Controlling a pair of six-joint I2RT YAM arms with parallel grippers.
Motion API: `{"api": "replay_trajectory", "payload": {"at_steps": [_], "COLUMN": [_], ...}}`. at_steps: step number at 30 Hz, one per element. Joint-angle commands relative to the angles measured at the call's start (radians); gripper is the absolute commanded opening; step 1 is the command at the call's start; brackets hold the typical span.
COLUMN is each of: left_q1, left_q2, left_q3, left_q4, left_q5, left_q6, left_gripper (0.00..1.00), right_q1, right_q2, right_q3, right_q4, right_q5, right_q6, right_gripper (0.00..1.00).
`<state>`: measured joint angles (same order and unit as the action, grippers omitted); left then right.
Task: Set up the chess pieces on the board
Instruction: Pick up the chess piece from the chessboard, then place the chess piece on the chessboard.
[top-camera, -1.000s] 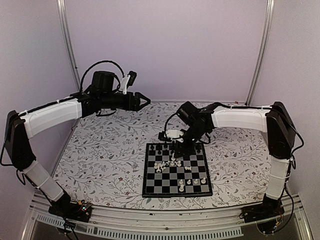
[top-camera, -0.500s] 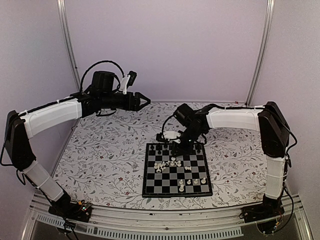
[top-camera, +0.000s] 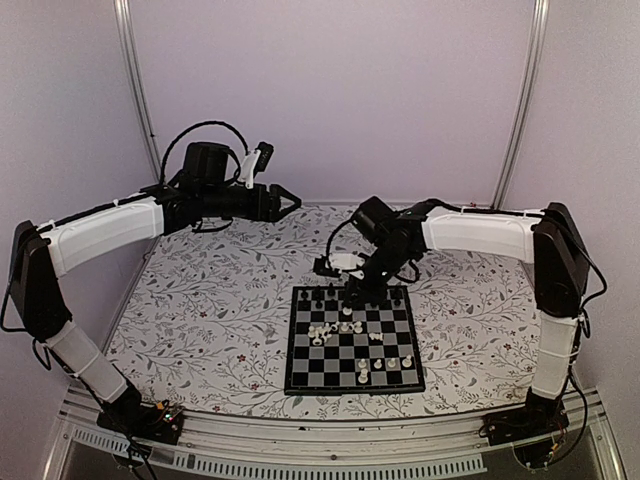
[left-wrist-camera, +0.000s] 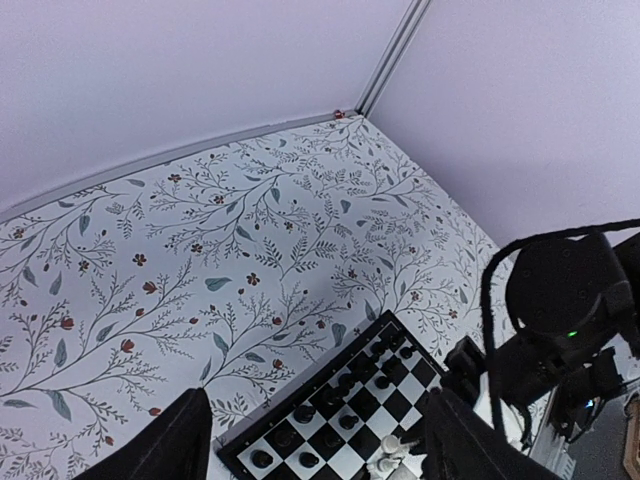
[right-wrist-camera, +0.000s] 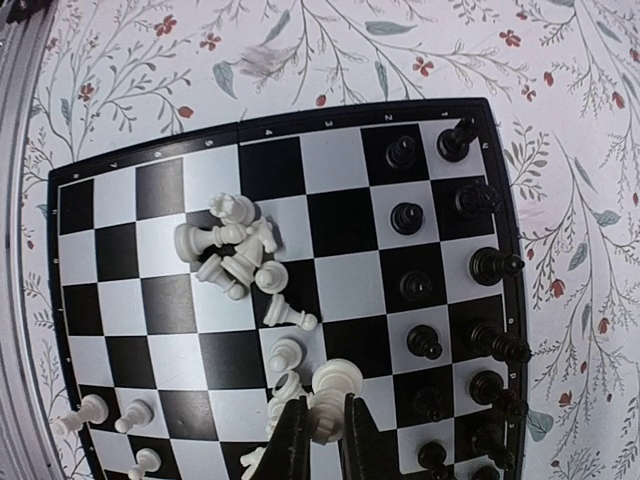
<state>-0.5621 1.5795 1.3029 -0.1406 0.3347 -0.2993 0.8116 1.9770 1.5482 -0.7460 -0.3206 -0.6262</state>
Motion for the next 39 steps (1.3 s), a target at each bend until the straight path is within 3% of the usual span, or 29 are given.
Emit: {"api": "replay_trajectory", "payload": {"at_steps": [1,5,14,39], "left_q1": [-0.007,-0.007,-0.007,-0.009], "left_q2": [0.004,0.007,0.015,0.008], "left_q3": [0.029,0.029,0.028,0.030], "left_q4": [-0.002,-0.001,-0.001,-0.003], "left_q5": [0.012,0.011,0.014,0.016], "left_q6": [0.012,0.012,0.010,0.012], "left_gripper": [0.75,0.75,0.75,0.77], "right_q1": [0.006,0.043,0.203,0.270], "right_q2": [-0.130,-0.190,-0.225,-0.112], "right_q3": [-0.013,-0.080,-0.216,-0.226], "right_q4": [-0.052,-0.074,-0.086,-0.036], "right_q5": [-0.102,-0.160,-0.091,-0.064], "right_q6": [-0.020,-0.046,-0.119,-0.107], "right_gripper": [0.07,0.07,0.08,0.10]}}
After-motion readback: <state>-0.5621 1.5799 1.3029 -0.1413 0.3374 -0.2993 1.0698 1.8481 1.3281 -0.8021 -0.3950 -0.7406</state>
